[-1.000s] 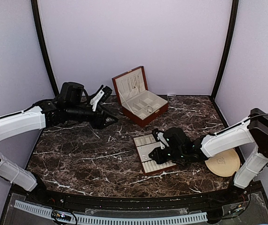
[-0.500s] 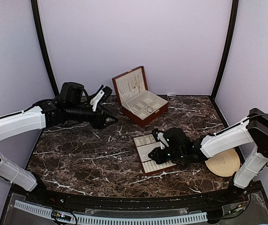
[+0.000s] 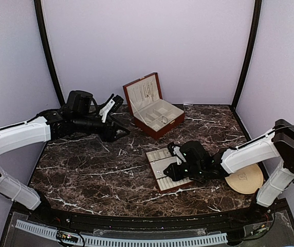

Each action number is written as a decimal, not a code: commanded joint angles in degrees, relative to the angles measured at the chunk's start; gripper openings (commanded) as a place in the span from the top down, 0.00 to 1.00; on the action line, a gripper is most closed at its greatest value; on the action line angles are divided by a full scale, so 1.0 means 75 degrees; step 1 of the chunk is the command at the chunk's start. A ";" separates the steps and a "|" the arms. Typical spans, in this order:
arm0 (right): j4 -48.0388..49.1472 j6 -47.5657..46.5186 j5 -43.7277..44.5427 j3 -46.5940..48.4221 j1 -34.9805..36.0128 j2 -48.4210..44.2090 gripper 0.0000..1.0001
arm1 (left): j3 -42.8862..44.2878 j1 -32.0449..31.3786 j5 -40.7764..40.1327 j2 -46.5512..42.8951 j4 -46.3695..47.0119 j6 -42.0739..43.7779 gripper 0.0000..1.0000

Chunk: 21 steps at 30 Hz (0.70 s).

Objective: Organize the mixed jewelry
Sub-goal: Insert the earring into the earring holder.

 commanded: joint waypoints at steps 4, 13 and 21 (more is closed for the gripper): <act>-0.0084 -0.0003 0.0005 -0.0049 0.0110 0.0136 0.90 | 0.0049 0.0013 0.0043 -0.0005 0.0032 -0.0022 0.45; -0.0659 -0.0119 0.0582 0.0068 0.0407 0.0366 0.90 | 0.0040 0.0013 -0.0005 -0.0016 0.0035 -0.0007 0.45; -0.1196 -0.0172 0.0983 0.0075 0.0504 0.0202 0.89 | 0.0050 0.0019 -0.0004 -0.0026 0.0048 -0.0007 0.45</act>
